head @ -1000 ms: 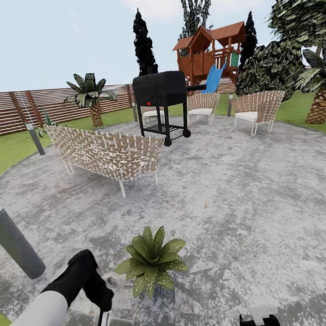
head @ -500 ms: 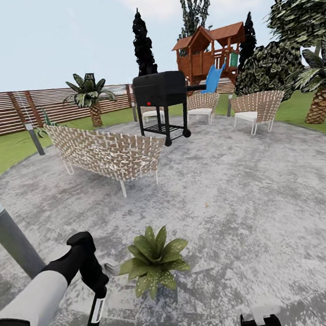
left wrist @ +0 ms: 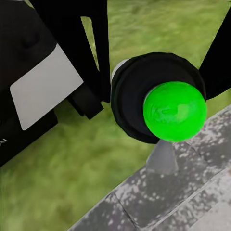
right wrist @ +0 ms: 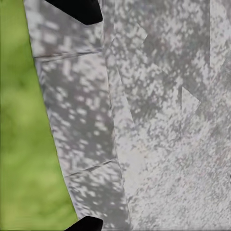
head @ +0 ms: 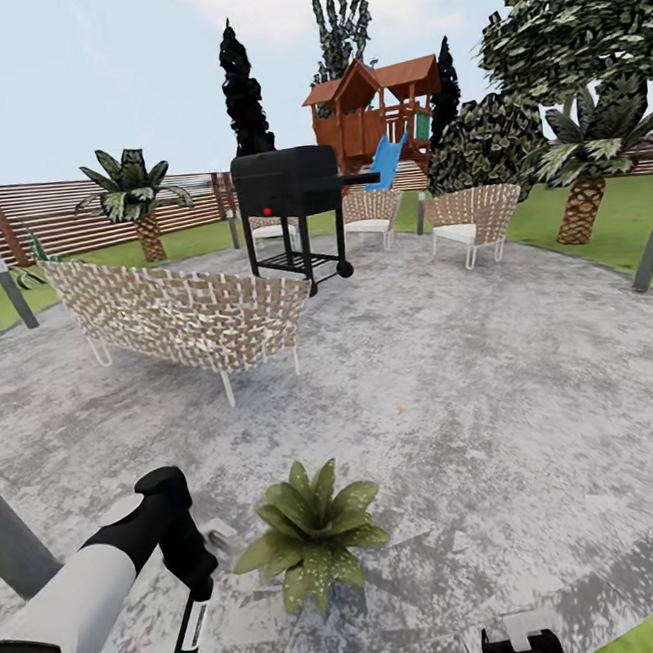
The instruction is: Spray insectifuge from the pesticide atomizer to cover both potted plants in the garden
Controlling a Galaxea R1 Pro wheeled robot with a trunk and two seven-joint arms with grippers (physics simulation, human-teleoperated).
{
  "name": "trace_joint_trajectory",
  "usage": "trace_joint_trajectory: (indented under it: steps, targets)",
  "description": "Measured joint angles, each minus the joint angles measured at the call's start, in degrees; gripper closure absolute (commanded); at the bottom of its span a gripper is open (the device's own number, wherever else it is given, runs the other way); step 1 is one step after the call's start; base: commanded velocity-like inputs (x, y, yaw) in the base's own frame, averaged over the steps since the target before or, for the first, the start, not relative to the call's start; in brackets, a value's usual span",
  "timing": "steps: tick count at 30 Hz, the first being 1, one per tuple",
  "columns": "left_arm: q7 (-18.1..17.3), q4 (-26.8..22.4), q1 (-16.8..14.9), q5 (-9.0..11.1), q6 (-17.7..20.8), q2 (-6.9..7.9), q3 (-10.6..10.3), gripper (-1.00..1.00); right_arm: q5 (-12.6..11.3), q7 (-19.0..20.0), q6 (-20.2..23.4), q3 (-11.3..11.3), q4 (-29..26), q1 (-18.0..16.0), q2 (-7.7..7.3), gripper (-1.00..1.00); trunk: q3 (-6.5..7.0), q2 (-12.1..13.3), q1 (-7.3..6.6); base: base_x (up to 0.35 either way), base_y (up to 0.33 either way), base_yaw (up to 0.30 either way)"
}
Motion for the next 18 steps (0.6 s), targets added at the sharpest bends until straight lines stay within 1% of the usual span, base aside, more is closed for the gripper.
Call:
trace_joint_trajectory:
  steps: [3, 5, 9, 11, 13, 14, 18]
  targets:
    - [0.1, 0.0, 0.0, 0.0, 0.0, 0.01, 0.0, 1.00, 0.0, 0.0, -0.1, 0.0, -0.1, 0.0, 0.00, -1.00, 0.00, 0.0, 0.00, 0.163, 0.271, -0.020]
    - [0.1, 0.0, 0.1, 0.0, -0.1, 0.05, 0.0, 1.00, 0.0, 0.0, -0.1, 0.0, 0.0, 0.0, 0.00, -1.00, 0.00, 0.0, 0.00, 0.139, 0.169, -0.004]
    - [0.3, 0.3, 0.2, 0.0, -0.2, 0.46, 0.0, 1.00, 0.0, 0.0, -0.2, 0.1, 0.1, 0.0, -0.04, -1.00, 0.00, 0.0, 0.02, 0.028, 0.027, -0.001]
    - [0.6, 0.1, 1.3, 0.0, -0.4, 0.15, -0.4, 1.00, 0.1, 0.0, -0.2, 0.1, 0.1, 0.0, -0.08, -1.00, 0.00, 0.0, 0.02, 0.002, 0.002, 0.000]
    - [2.4, 0.0, 1.9, 0.1, -0.7, -0.28, -1.6, 1.00, 0.1, 0.0, -0.2, 0.1, 0.1, 0.0, -0.05, -1.00, 0.00, 0.0, 0.02, 0.000, 0.000, 0.000]
    - [3.0, 0.1, 2.0, 0.1, -0.7, -0.43, -1.9, 1.00, 0.0, 0.0, -0.1, 0.1, 0.0, 0.0, 0.01, -1.00, 0.00, 0.0, 0.02, 0.000, 0.000, 0.000]
    - [3.5, 0.5, 2.1, 0.2, -0.6, -0.40, -1.8, 1.00, 0.0, 0.0, -0.2, 0.0, -0.1, 0.0, 0.09, -1.00, 0.00, 0.0, 0.02, 0.000, 0.000, -0.022]
